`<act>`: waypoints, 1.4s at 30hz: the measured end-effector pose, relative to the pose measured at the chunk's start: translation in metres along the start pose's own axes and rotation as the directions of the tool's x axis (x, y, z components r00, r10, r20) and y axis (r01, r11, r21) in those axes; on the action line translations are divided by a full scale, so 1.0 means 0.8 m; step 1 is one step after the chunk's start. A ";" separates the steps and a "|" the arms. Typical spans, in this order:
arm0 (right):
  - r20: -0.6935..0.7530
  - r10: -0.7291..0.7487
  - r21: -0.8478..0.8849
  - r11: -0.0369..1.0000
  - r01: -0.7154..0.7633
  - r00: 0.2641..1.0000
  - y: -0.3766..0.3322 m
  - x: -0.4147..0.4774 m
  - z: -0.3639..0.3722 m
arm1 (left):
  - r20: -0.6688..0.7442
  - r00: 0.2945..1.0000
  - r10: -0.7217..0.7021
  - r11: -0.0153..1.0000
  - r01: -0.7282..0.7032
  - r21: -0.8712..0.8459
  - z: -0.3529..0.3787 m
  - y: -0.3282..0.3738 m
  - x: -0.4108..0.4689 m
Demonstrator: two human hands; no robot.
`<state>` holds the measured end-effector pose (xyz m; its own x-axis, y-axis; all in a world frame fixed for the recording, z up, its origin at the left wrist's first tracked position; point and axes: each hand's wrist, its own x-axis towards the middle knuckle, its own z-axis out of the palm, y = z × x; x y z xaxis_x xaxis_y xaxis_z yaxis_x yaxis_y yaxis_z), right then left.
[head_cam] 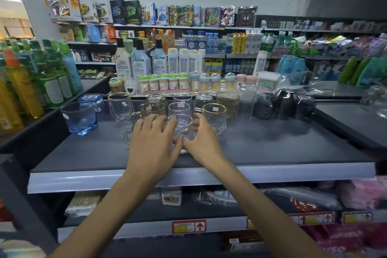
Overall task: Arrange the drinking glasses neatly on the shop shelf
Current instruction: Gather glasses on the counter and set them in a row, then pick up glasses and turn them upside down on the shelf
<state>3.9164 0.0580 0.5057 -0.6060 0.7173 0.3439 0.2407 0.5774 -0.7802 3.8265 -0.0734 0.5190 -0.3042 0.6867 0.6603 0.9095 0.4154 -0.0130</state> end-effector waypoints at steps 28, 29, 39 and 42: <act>-0.680 0.026 -0.271 0.919 -0.285 0.732 0.349 -0.153 -0.660 | 0.022 0.869 0.494 0.663 -0.361 -0.656 0.126 0.658 0.241; -0.710 0.047 -0.256 0.913 -0.319 0.703 0.365 -0.147 -0.681 | 0.051 0.871 0.488 0.685 -0.346 -0.641 0.136 0.682 0.258; -0.595 0.178 -0.308 0.850 -0.427 0.784 0.456 -0.063 -0.787 | 0.404 0.884 0.236 0.814 0.048 -0.579 0.233 0.806 0.365; -0.552 0.211 -0.282 0.863 -0.419 0.807 0.466 -0.052 -0.790 | 0.388 0.898 0.206 0.745 0.114 -0.658 0.248 0.812 0.370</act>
<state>4.5103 0.4895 0.5310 -0.0199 0.9158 0.4012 0.6753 0.3082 -0.6701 4.2710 0.5179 0.5568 -0.1960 0.9340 0.2987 0.8290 -0.0049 0.5592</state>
